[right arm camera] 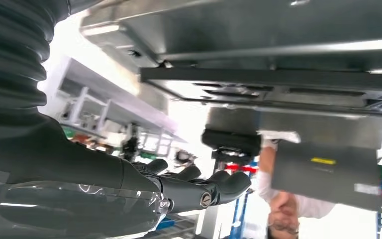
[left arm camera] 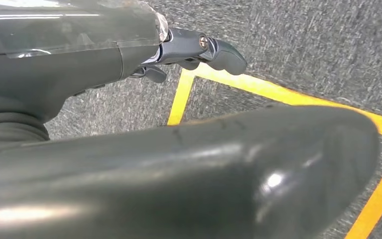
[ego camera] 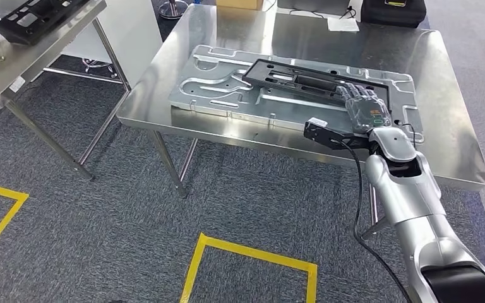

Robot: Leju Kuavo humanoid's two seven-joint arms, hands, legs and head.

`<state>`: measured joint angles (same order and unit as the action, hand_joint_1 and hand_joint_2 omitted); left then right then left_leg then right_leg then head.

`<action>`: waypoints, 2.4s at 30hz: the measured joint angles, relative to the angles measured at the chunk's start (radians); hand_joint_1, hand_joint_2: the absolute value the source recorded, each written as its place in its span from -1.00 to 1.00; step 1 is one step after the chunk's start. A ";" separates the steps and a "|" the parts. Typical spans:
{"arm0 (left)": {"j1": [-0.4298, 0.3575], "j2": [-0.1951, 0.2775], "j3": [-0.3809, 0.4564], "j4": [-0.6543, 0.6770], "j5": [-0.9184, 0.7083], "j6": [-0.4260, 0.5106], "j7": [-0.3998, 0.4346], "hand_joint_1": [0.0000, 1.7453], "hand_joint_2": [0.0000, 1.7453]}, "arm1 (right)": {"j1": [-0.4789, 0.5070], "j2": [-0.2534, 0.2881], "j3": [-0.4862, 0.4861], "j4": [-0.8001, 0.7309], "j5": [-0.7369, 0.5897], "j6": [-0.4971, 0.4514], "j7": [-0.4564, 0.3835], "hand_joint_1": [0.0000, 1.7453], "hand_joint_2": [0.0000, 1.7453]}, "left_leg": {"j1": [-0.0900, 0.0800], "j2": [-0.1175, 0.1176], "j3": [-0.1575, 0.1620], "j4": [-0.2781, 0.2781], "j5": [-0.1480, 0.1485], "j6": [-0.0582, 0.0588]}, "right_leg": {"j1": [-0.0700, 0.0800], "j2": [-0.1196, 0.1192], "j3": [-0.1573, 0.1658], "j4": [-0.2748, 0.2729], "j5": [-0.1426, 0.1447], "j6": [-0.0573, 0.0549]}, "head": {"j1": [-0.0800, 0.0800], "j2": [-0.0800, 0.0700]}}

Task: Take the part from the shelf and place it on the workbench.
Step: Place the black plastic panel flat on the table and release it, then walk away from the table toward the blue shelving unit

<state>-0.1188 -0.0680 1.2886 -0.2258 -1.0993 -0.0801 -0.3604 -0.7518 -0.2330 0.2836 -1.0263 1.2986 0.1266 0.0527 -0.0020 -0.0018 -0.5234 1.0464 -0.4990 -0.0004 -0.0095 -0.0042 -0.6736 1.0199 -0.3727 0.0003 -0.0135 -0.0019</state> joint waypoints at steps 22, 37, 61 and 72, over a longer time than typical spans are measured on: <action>-0.002 -0.012 0.000 0.000 -0.005 -0.002 0.001 -1.00 -1.00 | 0.081 0.009 -0.024 -0.006 0.017 -0.030 0.035 -1.00 1.00 | 0.014 0.007 -0.171 0.096 -0.002 -0.023 | -0.022 0.002 0.067 0.007 -0.077 0.003 | 0.002 0.000; -0.007 -0.016 0.000 0.000 -0.012 0.000 0.000 -1.00 -1.00 | 0.247 0.085 -0.111 0.008 0.018 -0.109 0.016 -1.00 -1.00 | -0.002 0.009 -0.005 -0.088 0.055 0.047 | -0.005 0.004 -0.029 0.054 -0.081 0.032 | 0.003 0.000; 0.022 -0.055 0.078 0.000 0.111 0.111 0.000 -1.00 -1.00 | 0.751 0.327 -0.994 0.490 -0.174 -0.393 -0.178 -1.00 -1.00 | 0.027 0.043 -0.037 0.080 0.037 -0.033 | -0.014 -0.086 0.108 -0.017 -0.090 0.017 | -0.001 0.000; 0.034 -0.061 0.105 -0.004 0.115 0.143 0.001 -1.00 -1.00 | 0.737 0.393 -1.297 0.707 -0.268 -0.337 0.065 -1.00 -1.00 | -0.009 -0.015 -0.024 -0.050 0.028 0.047 | -0.008 -0.002 0.007 0.261 -0.254 0.039 | 0.003 0.000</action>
<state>-0.0845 -0.1286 1.3933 -0.2297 -0.9848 0.0629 -0.3594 -0.0143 0.1596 -1.0135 -0.3188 1.0308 -0.2105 0.1180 -0.0113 -0.0172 -0.5475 0.9969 -0.4710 0.0471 -0.0173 -0.0062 -0.6664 1.2808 -0.6268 0.0390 -0.0110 -0.0019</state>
